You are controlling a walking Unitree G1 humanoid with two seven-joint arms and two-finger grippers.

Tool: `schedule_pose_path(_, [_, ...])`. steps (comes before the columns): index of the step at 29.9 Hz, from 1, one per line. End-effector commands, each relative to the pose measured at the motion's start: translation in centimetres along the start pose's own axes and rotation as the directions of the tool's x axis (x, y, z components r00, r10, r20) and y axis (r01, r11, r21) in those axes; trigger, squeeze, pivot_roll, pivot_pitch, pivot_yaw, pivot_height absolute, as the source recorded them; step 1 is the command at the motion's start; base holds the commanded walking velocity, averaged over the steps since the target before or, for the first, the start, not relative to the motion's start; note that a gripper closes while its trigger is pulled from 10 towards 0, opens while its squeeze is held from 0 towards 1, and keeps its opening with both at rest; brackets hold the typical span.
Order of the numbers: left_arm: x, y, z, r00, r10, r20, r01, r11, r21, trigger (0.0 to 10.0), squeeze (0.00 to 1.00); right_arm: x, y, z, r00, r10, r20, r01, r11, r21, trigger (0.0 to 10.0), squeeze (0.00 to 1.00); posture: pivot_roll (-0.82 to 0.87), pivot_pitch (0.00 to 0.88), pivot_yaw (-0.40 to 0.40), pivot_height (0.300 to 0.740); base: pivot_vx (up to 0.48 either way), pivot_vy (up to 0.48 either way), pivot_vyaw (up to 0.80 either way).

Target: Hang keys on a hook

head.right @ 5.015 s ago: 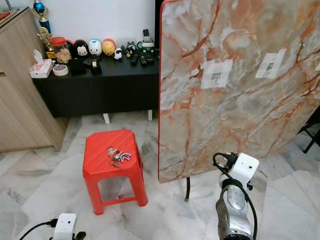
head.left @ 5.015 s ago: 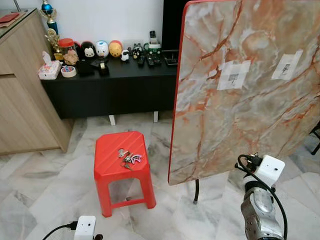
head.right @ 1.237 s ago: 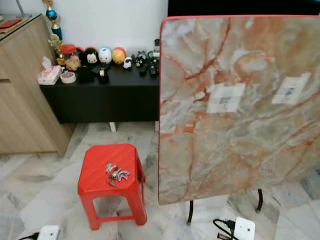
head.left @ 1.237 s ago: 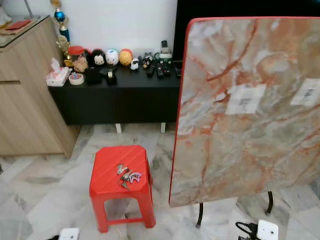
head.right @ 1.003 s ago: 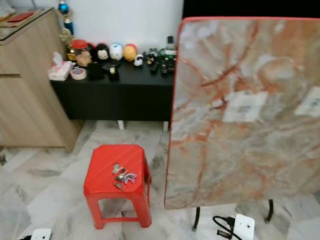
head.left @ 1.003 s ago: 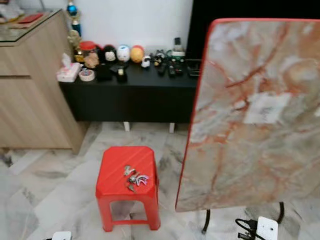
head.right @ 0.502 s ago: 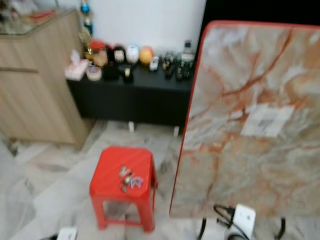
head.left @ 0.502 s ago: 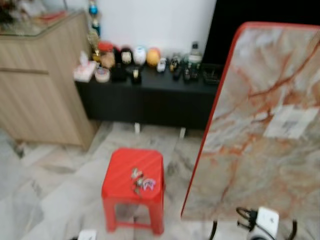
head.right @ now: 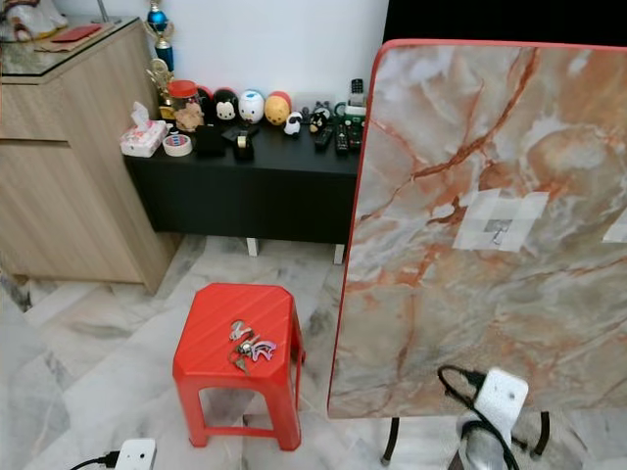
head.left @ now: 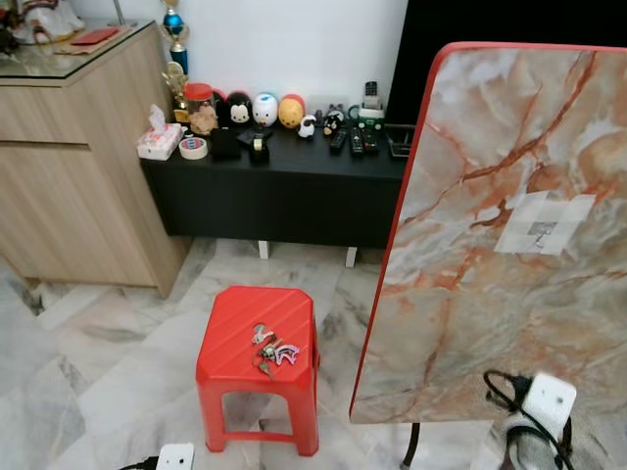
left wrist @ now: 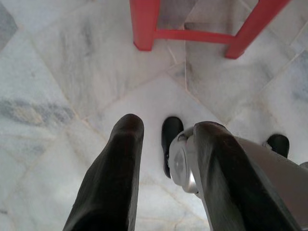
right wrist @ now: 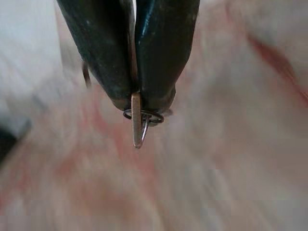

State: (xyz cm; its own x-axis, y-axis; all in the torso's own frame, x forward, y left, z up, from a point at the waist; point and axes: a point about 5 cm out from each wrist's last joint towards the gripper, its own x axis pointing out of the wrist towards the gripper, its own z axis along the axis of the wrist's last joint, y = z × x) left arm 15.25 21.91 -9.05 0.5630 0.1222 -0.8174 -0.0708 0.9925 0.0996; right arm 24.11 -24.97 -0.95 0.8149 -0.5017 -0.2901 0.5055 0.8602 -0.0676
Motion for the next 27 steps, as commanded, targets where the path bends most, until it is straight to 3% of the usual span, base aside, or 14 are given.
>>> schedule_pose_path(1, [0.0, -0.1, -0.1, 1.000, -0.009, -0.003, 0.009, 1.000, 0.003, 10.0, 0.00, 0.5, 0.1, 2.1, 0.994, -0.015, 0.108, 0.016, 1.000, -0.008, 10.0, 0.00, 0.05, 0.000, -0.060, 0.740, 0.000, 0.000, 0.00])
schedule_pose_path(2, [0.0, -0.1, -0.1, 1.000, -0.009, -0.003, 0.009, 1.000, 0.003, 10.0, 0.00, 0.5, 0.1, 2.1, 0.994, -0.015, 0.108, 0.016, 1.000, -0.008, 10.0, 0.00, 0.05, 0.000, -0.060, 0.740, 0.000, 0.000, 0.00])
schedule_pose_path(4, [-0.1, 0.0, -0.2, 1.000, -0.007, -0.002, 0.007, 1.000, -0.004, 10.0, 0.00, -0.1, 0.2, 3.3, 0.980, -0.008, 0.199, 0.010, 1.000, -0.009, 10.0, 0.00, 0.06, 0.000, -0.063, 0.740, 0.000, 0.000, 0.00])
schedule_pose_path(14, [0.0, -0.1, -0.2, 1.000, -0.012, -0.007, 0.012, 1.000, 0.006, 10.0, 0.00, -1.9, -0.4, 6.5, 0.937, -0.026, 0.349, 0.043, 0.998, -0.042, 10.0, 0.00, 0.04, 0.000, -0.057, 0.740, 0.000, 0.000, 0.00])
schedule_pose_path(18, [0.0, -0.1, 0.0, 1.000, -0.017, -0.005, 0.017, 1.000, 0.012, 10.0, 0.00, -1.9, 0.1, 8.1, 0.915, -0.012, 0.404, 0.058, 0.993, -0.101, 10.0, 0.00, 0.04, 0.000, -0.058, 0.740, 0.000, 0.000, 0.00])
schedule_pose_path(20, [0.0, -0.1, 0.1, 1.000, -0.019, -0.004, 0.019, 1.000, 0.007, 10.0, 0.00, -1.6, 0.7, 10.8, 0.887, -0.048, 0.459, 0.104, 0.990, -0.098, 10.0, 0.00, 0.03, 0.000, -0.060, 0.740, 0.000, 0.000, 0.00])
schedule_pose_path(25, [0.1, -0.2, 0.1, 1.000, -0.025, -0.012, 0.025, 1.000, 0.014, 10.0, 0.00, -1.6, 1.5, 11.6, 0.886, -0.035, 0.463, 0.091, 0.991, -0.099, 10.0, 0.00, 0.03, 0.000, -0.067, 0.740, 0.000, 0.000, 0.00])
schedule_pose_path(27, [0.1, -0.2, 0.1, 1.000, -0.024, -0.013, 0.024, 1.000, 0.009, 10.0, 0.00, -1.7, 1.9, 11.6, 0.883, -0.015, 0.470, 0.092, 0.986, -0.142, 10.0, 0.00, 0.04, 0.000, -0.070, 0.740, 0.000, 0.000, 0.00])
